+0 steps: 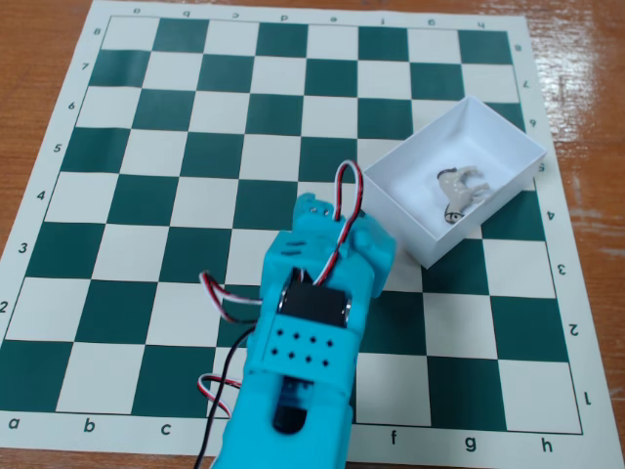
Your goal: Grab the toy horse and put it in the box.
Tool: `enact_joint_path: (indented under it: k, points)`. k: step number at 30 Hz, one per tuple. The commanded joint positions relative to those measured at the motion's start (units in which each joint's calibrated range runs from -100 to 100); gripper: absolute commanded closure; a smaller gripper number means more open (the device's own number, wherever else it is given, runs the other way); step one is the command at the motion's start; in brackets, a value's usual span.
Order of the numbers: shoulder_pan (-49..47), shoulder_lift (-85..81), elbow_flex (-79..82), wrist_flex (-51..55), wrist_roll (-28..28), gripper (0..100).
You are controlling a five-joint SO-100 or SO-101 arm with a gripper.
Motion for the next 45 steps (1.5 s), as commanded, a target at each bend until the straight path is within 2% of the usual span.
enact_joint_path:
  k: [1,6,17,24,45]
  points:
    - [-1.63,-12.11,7.14,4.74,0.16,76]
    - [-2.92,-20.16,12.24,13.54,0.25,76]
    - [-5.42,-30.96,12.33,41.37,-0.14,76]
    - [-5.92,-31.05,12.33,45.44,0.16,76]
    - [-5.92,-31.05,12.33,45.44,0.16,76]
